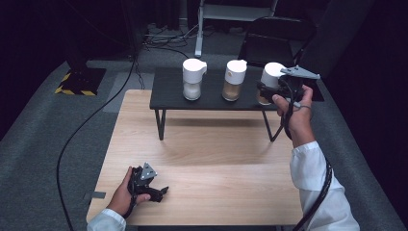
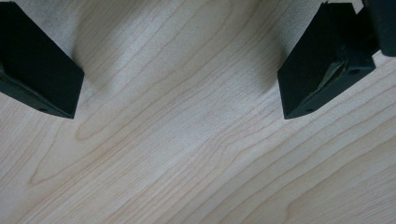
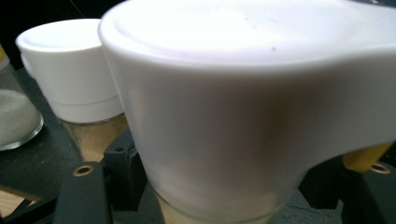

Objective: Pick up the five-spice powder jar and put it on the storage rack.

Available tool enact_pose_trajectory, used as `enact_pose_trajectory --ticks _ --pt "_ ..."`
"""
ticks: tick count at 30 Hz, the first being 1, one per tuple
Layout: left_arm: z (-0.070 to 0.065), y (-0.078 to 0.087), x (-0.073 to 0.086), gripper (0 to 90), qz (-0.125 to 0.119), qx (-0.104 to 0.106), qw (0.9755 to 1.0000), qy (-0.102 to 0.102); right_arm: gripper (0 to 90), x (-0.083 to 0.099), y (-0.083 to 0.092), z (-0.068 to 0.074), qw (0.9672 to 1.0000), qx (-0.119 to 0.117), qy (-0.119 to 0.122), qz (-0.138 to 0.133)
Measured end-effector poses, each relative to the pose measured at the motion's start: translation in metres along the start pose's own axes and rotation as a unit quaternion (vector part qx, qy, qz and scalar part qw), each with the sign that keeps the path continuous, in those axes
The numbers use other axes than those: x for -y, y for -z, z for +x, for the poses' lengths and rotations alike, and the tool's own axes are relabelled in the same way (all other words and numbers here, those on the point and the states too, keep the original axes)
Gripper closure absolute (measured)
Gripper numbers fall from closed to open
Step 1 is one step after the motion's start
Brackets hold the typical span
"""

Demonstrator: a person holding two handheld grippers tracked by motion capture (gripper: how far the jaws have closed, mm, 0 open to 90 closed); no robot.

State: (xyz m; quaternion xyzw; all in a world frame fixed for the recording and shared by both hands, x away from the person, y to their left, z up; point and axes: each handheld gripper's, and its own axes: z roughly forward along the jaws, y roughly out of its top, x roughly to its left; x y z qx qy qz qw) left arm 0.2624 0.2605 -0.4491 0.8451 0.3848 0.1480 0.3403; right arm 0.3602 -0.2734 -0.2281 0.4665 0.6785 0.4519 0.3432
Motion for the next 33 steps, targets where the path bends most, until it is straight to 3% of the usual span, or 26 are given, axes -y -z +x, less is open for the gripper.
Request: enact_pose_trajectory --ticks 15,33 --pt "0.0 0.0 0.0 0.0 0.0 0.0 1.0 0.001 29.9 -0.004 -0.025 -0.001 0.9998 0.007 -0.018 -0.002" --pt "0.0 0.0 0.0 0.0 0.0 0.0 1.0 0.001 29.7 0.0 -0.048 -0.011 0.9988 0.027 -0.035 0.024"
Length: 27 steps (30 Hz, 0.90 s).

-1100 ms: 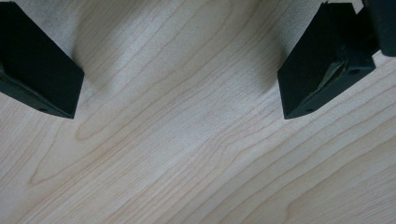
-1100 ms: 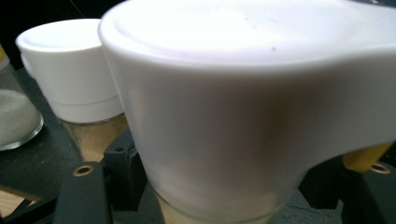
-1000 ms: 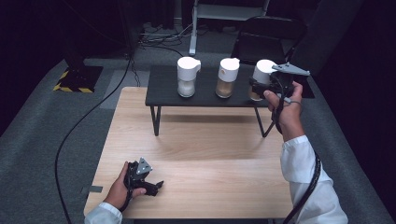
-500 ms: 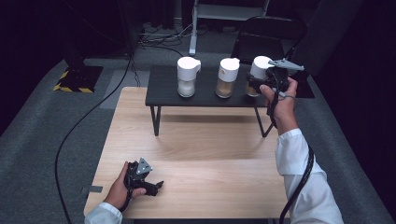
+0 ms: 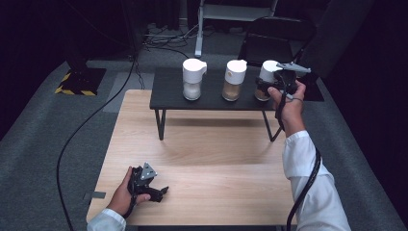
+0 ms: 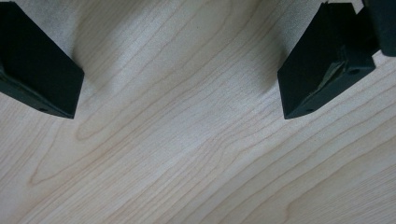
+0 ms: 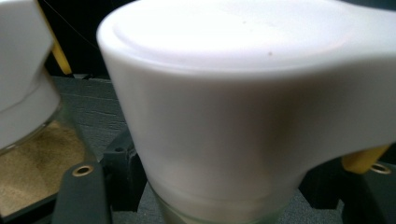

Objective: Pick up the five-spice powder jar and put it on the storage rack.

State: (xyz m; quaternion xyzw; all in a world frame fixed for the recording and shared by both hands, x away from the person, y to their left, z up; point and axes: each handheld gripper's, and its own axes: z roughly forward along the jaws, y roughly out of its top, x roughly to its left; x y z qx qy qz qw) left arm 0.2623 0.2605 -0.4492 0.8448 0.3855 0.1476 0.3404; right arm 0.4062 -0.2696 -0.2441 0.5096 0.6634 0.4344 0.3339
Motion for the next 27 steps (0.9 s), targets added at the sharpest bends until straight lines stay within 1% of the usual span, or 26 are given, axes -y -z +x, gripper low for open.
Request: enact_pose_trajectory --ticks 11,17,20,27 --pt "0.0 0.0001 -0.0001 0.0 0.0 0.0 1.0 0.0 29.6 0.0013 -0.001 -0.001 1.0 0.0 0.002 0.0" --pt "0.0 0.0 0.0 0.0 0.0 0.0 1.0 -0.001 29.4 0.0033 -0.0014 -0.0056 1.0 -0.007 -0.001 -0.002" --pt "0.0001 0.0 0.0 0.0 0.0 0.0 1.0 -0.001 29.2 0.0051 -0.002 -0.0072 0.9999 -0.01 0.001 -0.005" --pt "0.0001 0.0 0.0 0.0 0.0 0.0 1.0 -0.001 26.2 0.0065 -0.0025 -0.0083 0.9999 -0.014 0.006 -0.004"
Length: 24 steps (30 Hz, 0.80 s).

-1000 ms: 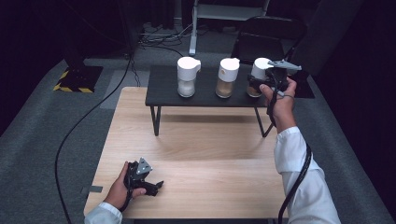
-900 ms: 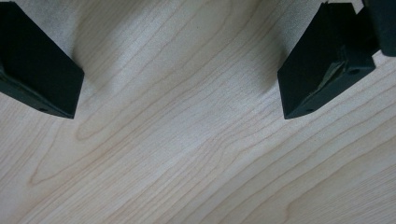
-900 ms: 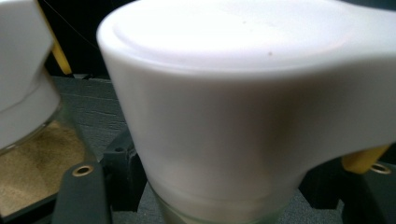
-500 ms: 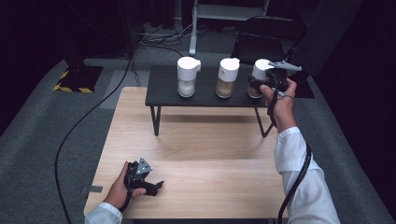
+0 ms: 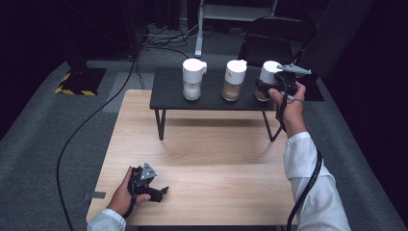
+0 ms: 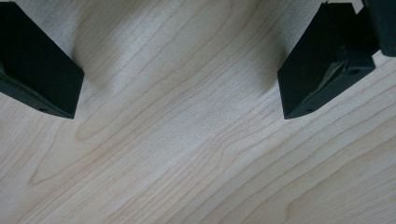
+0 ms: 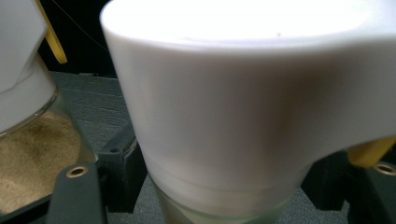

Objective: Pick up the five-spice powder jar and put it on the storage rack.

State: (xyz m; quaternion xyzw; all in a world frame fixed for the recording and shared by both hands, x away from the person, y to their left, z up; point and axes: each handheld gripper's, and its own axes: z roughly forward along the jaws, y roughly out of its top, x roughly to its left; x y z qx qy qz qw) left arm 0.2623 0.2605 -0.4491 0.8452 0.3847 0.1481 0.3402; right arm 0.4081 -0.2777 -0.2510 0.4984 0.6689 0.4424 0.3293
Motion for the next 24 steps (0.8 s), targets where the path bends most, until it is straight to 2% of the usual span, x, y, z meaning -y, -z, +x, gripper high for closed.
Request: enact_pose_trajectory --ticks 9,11,18,20,24 --pt "0.0 0.0 0.0 0.0 0.0 0.0 1.0 0.001 20.2 0.003 -0.006 -0.006 0.9999 -0.009 -0.004 0.008" --pt "0.0 0.0 0.0 0.0 0.0 0.0 1.0 0.001 11.2 0.005 -0.007 -0.003 1.0 -0.001 -0.003 0.006" --pt "0.0 0.0 0.0 0.0 0.001 0.0 1.0 0.0 8.7 0.006 -0.013 0.0 0.9999 0.012 0.003 0.012" --pt "0.0 0.0 0.0 0.0 0.001 0.0 1.0 0.0 7.4 0.005 -0.014 0.0 0.9997 0.011 0.015 0.018" --pt "0.0 0.0 0.0 0.0 0.001 0.0 1.0 0.0 6.1 0.006 -0.016 -0.001 0.9996 0.006 0.021 0.018"
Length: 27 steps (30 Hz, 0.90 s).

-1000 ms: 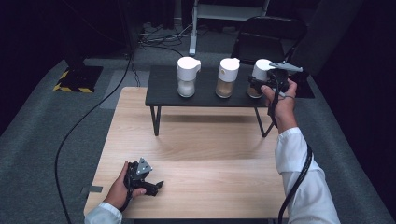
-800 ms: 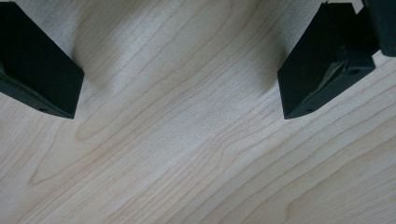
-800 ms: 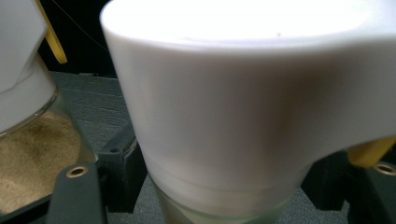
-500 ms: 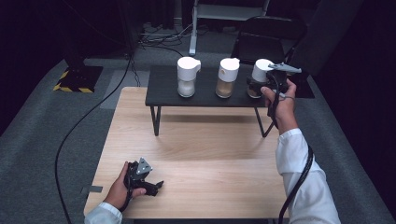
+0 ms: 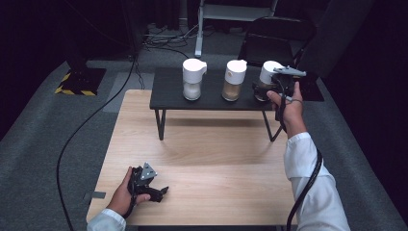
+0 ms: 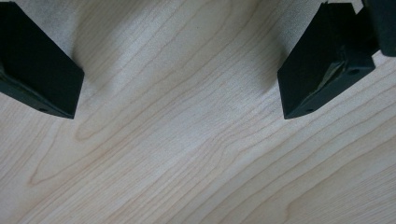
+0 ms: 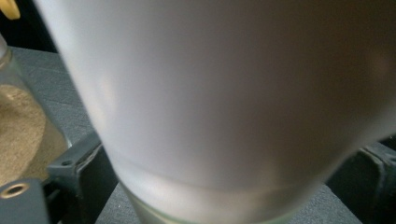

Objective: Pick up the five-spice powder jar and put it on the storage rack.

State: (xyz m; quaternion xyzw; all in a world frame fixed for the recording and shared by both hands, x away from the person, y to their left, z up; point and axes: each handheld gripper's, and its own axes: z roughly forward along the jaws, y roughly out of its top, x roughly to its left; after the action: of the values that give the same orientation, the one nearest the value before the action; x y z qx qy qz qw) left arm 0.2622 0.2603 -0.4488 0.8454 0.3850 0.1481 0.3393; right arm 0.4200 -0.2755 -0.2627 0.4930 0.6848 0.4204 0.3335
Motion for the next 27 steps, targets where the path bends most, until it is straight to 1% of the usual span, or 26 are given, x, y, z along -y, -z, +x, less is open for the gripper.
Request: enact_pose_trajectory --ticks 1,2,5,7,10,14,16,20,22,24,27 --pt "0.0 0.0 0.0 0.0 0.0 0.0 1.0 0.0 4.3 0.001 -0.001 -0.002 0.9999 -0.008 0.007 0.001" --pt "0.0 0.0 0.0 0.0 0.0 0.0 1.0 0.0 3.4 0.002 -0.001 -0.002 0.9999 -0.01 0.009 -0.001" --pt "0.0 0.0 0.0 0.0 0.0 0.0 1.0 0.0 1.8 0.006 0.0 0.0 0.9996 -0.007 0.024 -0.012" --pt "0.0 0.0 0.0 0.0 0.0 0.0 1.0 0.0 1.1 0.012 0.002 0.004 0.9987 0.002 0.041 -0.03" --pt "0.0 0.0 0.0 0.0 0.0 0.0 1.0 -0.001 1.1 0.015 0.005 0.008 0.9977 0.007 0.055 -0.038" --pt "0.0 0.0 0.0 0.0 -0.001 0.0 1.0 0.0 1.1 0.021 0.011 0.016 0.9952 0.032 0.077 -0.051" --pt "0.0 0.0 0.0 0.0 -0.001 0.0 1.0 -0.001 1.1 0.022 0.015 0.019 0.9945 0.039 0.082 -0.053" --pt "0.0 0.0 0.0 0.0 -0.001 0.0 1.0 -0.001 1.1 0.027 0.021 0.02 0.9934 0.042 0.086 -0.063" --pt "0.0 0.0 0.0 0.0 -0.001 0.0 1.0 0.0 1.1 0.029 0.025 0.019 0.9935 0.035 0.084 -0.068" --pt "0.0 0.0 0.0 0.0 0.0 0.0 1.0 -0.001 1.1 0.032 0.028 0.021 0.9923 0.038 0.088 -0.078" --pt "0.0 0.0 0.0 0.0 -0.001 0.0 1.0 -0.001 1.2 0.036 0.032 0.021 0.9913 0.038 0.091 -0.087"
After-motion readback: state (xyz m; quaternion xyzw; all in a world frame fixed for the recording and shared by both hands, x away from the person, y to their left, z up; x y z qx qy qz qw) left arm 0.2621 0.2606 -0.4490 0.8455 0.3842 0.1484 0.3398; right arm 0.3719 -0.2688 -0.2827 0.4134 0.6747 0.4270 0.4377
